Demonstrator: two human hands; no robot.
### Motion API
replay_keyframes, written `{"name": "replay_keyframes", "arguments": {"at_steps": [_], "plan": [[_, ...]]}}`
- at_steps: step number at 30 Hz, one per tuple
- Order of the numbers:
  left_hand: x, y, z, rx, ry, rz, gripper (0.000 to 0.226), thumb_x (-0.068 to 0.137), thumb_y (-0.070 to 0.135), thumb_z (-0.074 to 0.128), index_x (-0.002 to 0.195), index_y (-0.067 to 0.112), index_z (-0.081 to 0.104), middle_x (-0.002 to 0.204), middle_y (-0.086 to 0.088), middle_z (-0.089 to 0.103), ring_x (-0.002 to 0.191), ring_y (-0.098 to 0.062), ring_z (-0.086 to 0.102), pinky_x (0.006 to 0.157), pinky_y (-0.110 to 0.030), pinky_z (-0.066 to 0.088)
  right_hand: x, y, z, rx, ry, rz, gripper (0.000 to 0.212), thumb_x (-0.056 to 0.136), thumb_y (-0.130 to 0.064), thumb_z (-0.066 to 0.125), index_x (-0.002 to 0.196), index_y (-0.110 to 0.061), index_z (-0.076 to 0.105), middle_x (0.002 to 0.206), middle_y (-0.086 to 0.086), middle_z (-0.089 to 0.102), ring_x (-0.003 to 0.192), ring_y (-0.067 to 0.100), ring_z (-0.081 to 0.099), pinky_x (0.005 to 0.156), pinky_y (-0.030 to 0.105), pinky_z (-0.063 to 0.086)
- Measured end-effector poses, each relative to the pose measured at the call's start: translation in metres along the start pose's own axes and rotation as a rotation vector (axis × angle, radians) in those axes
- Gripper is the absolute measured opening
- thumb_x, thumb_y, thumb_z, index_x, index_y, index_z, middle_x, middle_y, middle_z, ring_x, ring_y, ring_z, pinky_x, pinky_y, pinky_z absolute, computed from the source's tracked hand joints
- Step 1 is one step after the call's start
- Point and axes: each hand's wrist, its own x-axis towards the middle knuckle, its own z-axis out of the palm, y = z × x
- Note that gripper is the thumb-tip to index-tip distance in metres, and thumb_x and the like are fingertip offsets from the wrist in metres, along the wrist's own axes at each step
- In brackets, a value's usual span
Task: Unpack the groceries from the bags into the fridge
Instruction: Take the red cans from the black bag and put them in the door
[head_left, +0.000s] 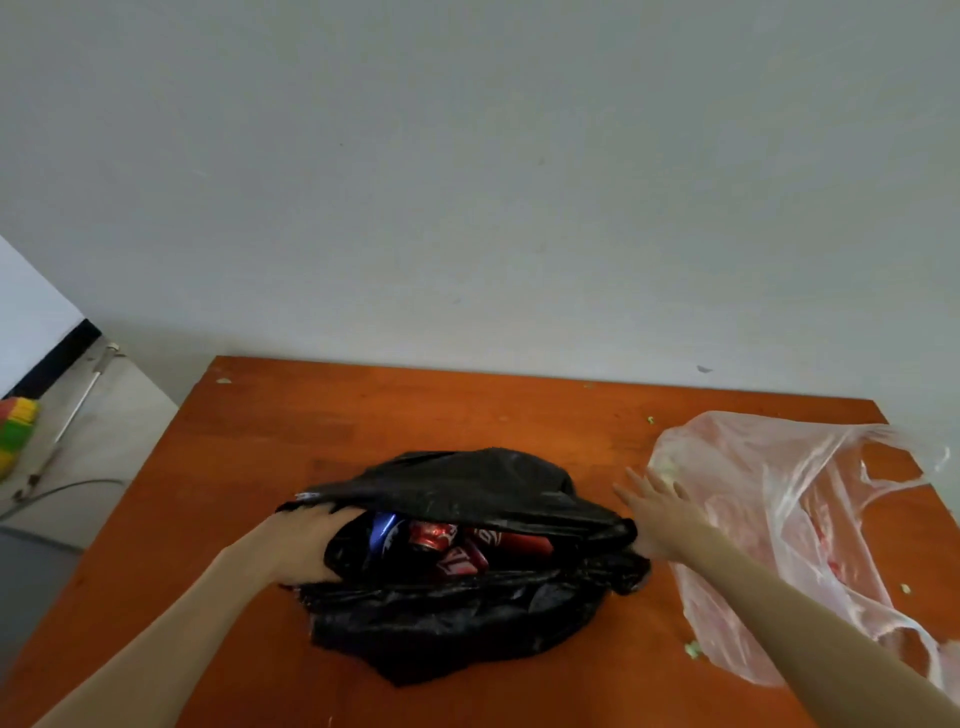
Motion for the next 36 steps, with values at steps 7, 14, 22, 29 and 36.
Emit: {"name": "replay_keyframes", "arguments": {"at_steps": [7,14,22,29,36], "plan": [[0.014,0.052,-0.015,0.12,0.915,0.246,0.031,0.071,0.03,0.078,0.096,0.017,0.067,0.094,-0.002,0.063,0.083,-0.021,0.064,0.065,-0.032,0.051,-0.021,-0.044,-0.024,0.245,0.433,-0.057,0.087,0.081,-0.053,0.061,0.148,-0.023,0.014,0.157,0.004,0.007,0.144,0.026,0.007,0.113,0.045,0.017],[0.054,0.073,-0.018,0.075,0.655,0.084,0.034,0.079,0.021,0.071,0.112,0.02,0.062,0.12,-0.008,0.06,0.122,-0.032,0.049,0.101,-0.056,0.036,-0.017,-0.092,0.01,0.437,0.568,0.033,0.03,0.091,-0.035,0.054,0.114,-0.017,0.058,0.113,0.002,0.059,0.109,0.026,0.055,0.094,0.038,0.041],[0.106,0.069,-0.088,-1.005,0.313,-0.082,0.022,0.088,0.028,0.061,0.098,0.01,0.068,0.101,0.0,0.063,0.099,-0.017,0.056,0.083,-0.028,0.041,0.023,-0.057,-0.038,1.526,0.097,0.332,0.03,0.092,-0.023,0.056,0.063,-0.014,0.051,0.062,0.004,0.051,0.055,0.018,0.049,0.052,0.028,0.038],[0.105,0.059,-0.071,-0.784,0.618,-0.124,0.024,0.091,0.023,0.056,0.114,0.017,0.056,0.118,-0.002,0.054,0.11,-0.017,0.048,0.088,-0.027,0.036,0.031,-0.044,-0.031,1.404,0.221,0.395,0.032,0.09,-0.023,0.058,0.114,-0.002,0.056,0.097,0.009,0.057,0.088,0.026,0.055,0.074,0.035,0.046],[0.027,0.075,-0.02,-0.155,0.906,0.296,0.03,0.09,0.04,0.043,0.099,0.021,0.064,0.095,0.004,0.062,0.101,-0.013,0.048,0.089,-0.03,0.031,-0.024,-0.078,0.003,0.515,1.027,-0.311,0.026,0.09,-0.03,0.05,0.096,-0.011,0.067,0.097,0.004,0.063,0.091,0.02,0.056,0.077,0.033,0.047]]}}
